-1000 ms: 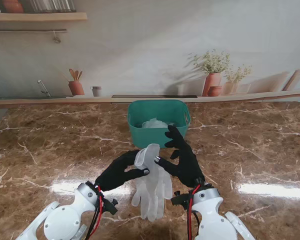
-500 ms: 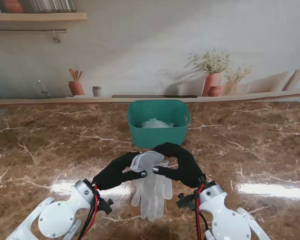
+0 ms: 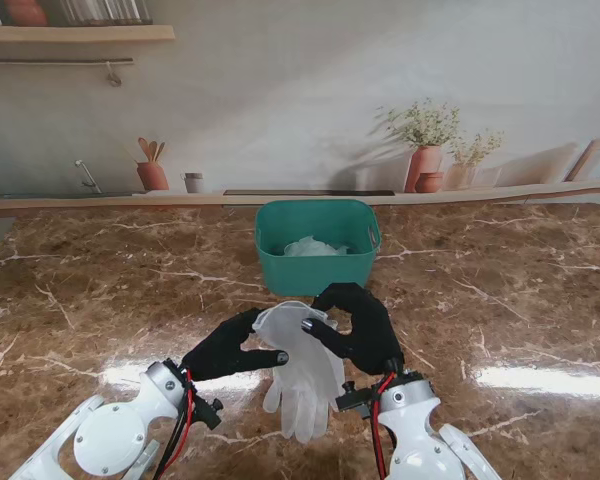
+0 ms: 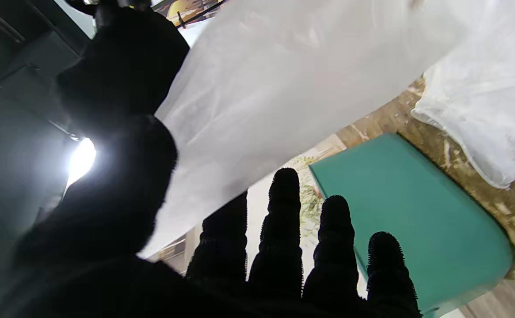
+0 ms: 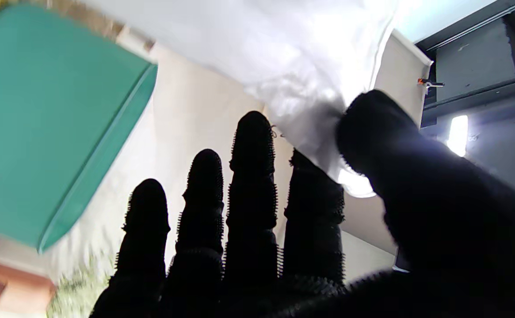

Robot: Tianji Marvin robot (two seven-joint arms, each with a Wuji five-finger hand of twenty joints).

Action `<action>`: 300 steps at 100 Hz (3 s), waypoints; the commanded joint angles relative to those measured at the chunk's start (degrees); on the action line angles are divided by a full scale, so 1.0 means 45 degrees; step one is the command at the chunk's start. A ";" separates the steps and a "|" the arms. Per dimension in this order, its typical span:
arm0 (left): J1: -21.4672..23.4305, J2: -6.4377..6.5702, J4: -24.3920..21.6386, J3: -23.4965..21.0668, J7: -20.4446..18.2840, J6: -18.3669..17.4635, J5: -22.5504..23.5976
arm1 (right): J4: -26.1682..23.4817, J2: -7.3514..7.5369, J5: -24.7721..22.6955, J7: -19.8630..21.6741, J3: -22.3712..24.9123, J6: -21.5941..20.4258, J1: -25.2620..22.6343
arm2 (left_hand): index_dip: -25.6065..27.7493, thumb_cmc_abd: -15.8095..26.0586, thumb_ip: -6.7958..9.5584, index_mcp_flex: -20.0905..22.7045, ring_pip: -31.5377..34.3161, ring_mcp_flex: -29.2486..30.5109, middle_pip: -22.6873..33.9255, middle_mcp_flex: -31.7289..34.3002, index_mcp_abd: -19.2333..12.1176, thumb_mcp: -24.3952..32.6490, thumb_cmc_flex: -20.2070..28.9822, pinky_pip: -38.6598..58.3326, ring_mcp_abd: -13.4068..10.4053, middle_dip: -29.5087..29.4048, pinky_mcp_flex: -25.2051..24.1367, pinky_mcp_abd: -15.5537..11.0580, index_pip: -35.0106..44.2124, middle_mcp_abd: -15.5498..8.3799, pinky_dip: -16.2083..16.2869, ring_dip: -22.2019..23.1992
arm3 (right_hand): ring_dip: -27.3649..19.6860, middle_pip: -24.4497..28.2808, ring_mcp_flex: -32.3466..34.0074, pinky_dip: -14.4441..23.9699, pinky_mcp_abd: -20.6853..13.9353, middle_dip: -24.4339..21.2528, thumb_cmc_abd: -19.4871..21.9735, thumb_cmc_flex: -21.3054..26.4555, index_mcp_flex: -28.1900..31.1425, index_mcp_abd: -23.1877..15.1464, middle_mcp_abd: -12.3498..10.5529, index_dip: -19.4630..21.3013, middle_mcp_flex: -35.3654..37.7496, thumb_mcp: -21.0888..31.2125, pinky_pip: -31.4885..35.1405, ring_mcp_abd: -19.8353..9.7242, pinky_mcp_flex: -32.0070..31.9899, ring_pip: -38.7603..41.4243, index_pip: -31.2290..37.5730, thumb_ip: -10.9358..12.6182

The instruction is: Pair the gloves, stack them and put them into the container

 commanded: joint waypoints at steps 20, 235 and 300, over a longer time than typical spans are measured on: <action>0.0319 -0.0496 -0.0015 0.0108 0.2361 -0.0761 0.0691 | 0.0071 -0.0172 -0.1161 -0.0382 -0.0117 0.0713 -0.0027 | 0.0471 -0.0912 -0.0647 0.1424 0.0792 0.2866 0.0949 0.2624 -0.1147 -0.0085 0.1029 0.1197 0.0537 0.0537 -0.0050 0.0505 0.2272 -0.0611 0.2059 0.0790 | 0.0656 0.0678 0.2107 0.0381 0.0202 0.0662 0.0335 -0.0294 0.0795 -0.0656 -0.0536 0.0842 0.1240 0.0903 0.2235 -0.0256 0.1796 0.1262 0.0056 0.0750; -0.4577 -0.0268 0.3455 0.3328 0.1125 0.5707 0.5313 | 0.6697 -0.0209 -0.1303 0.1732 -0.2424 0.5227 0.5249 | -0.1216 -0.0328 -0.1256 0.4076 0.4980 0.7795 0.2166 0.9248 0.0132 0.0848 0.2456 0.8807 0.1163 -0.0401 0.0551 0.0741 0.3820 0.0074 -0.0349 0.2192 | 0.0746 -0.0262 0.6168 -0.1763 0.0670 -0.2269 -0.0049 -0.0296 0.0284 0.0488 0.0319 -0.2436 0.4450 0.0174 0.6131 0.0320 0.5513 0.2715 0.0298 0.0027; -0.1938 -0.0142 0.1603 0.1106 0.2374 0.4975 0.7165 | 0.6443 0.0526 -0.5038 0.2363 -0.3392 0.6137 0.5989 | -0.3951 0.0039 -0.0222 -0.0006 -0.1397 0.1051 -0.0864 -0.1062 0.1138 0.1101 -0.0086 0.2232 -0.0691 -0.2996 0.0201 0.0167 -0.3759 -0.0386 -0.2842 -0.3195 | -0.4749 -0.3737 0.3716 -0.5510 0.1380 -0.6794 -0.0206 -0.1197 -0.4881 0.3094 0.0663 -0.2676 -0.2964 -0.1439 -0.0237 0.0892 0.3958 -0.5915 -0.8155 0.1687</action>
